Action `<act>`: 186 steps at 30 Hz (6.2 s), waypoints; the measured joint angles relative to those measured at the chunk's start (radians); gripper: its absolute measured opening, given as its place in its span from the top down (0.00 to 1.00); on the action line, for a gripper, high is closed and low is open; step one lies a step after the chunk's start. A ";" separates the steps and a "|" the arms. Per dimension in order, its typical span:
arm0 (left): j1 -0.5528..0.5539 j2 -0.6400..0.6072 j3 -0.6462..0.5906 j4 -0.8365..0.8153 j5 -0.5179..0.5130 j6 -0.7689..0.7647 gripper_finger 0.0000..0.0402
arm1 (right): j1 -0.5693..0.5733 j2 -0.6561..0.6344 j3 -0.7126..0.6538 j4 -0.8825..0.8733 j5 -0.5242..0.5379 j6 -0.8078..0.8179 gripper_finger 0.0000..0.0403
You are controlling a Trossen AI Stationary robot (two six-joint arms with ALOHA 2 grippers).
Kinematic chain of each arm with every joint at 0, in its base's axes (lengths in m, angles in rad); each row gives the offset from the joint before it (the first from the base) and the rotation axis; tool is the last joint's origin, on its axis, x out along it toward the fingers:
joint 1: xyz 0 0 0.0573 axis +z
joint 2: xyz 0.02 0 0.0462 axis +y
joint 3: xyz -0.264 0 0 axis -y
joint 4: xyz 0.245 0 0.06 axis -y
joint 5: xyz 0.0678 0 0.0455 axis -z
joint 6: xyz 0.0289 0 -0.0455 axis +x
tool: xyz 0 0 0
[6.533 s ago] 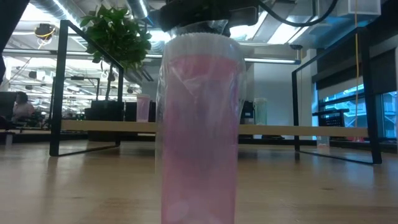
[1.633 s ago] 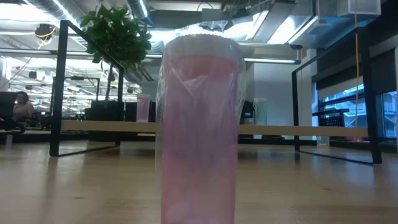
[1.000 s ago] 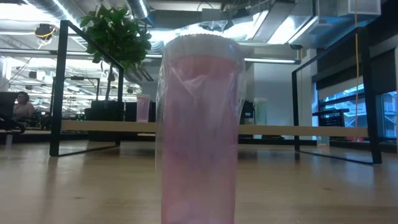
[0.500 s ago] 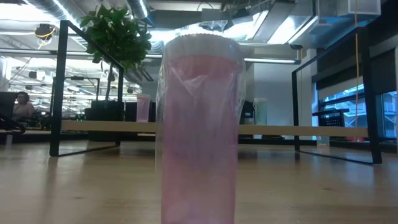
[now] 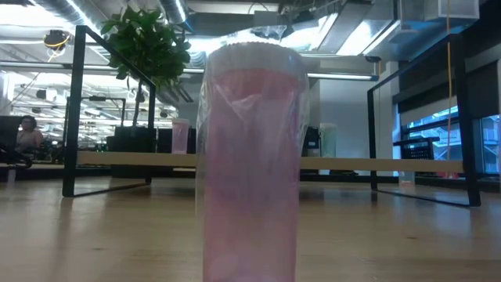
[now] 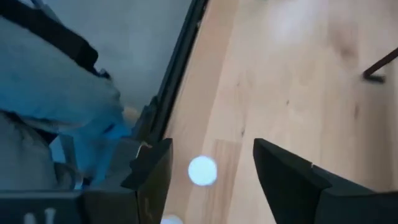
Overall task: Pick and place medicine bottles onto shelf by color
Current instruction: Put the left pink pill bottle on the shelf aligned with the other pink pill bottles
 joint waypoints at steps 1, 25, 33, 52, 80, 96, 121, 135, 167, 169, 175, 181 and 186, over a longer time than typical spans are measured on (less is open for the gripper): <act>0.000 0.000 0.000 0.000 0.000 0.003 0.22 | 0.000 0.008 0.000 -0.003 -0.011 -0.001 0.44; 0.000 0.000 0.000 0.143 -0.031 0.204 0.22 | 0.003 0.113 0.001 -0.018 -0.027 -0.043 0.44; 0.000 0.000 0.000 0.229 -0.030 0.317 0.22 | 0.007 0.125 0.001 0.001 -0.026 -0.047 0.44; 0.000 0.001 0.000 0.229 -0.028 0.316 0.22 | 0.015 0.149 -0.001 0.036 -0.026 -0.119 0.44; 0.000 0.001 0.000 0.229 -0.028 0.316 0.22 | -0.005 0.187 -0.061 0.112 -0.025 -0.125 0.44; 0.000 0.001 0.000 0.229 -0.028 0.316 0.22 | -0.005 0.187 -0.061 0.123 -0.026 -0.141 0.57; -0.001 0.001 0.000 0.229 -0.028 0.317 0.22 | -0.068 0.186 -0.061 0.165 -0.027 -0.107 0.72; -0.001 0.001 0.000 0.229 -0.028 0.316 0.22 | -0.190 0.180 0.153 -0.061 -0.063 -0.123 0.71; 0.001 0.001 0.000 0.228 -0.057 0.308 0.22 | -0.483 0.229 0.314 -0.131 -0.098 -0.328 0.70; 0.002 0.001 0.000 0.225 -0.087 0.308 0.22 | -0.488 0.239 0.314 -0.121 -0.098 -0.328 0.70; 0.005 0.001 0.000 0.201 -0.177 0.300 0.22 | -0.504 0.260 0.313 -0.121 -0.098 -0.327 0.70; 0.008 0.001 0.000 0.162 -0.188 0.257 0.22 | -0.514 0.271 0.313 -0.128 -0.098 -0.325 0.70; 0.008 0.001 0.000 0.161 -0.183 0.256 0.22 | -0.515 0.274 0.313 -0.133 -0.097 -0.325 0.70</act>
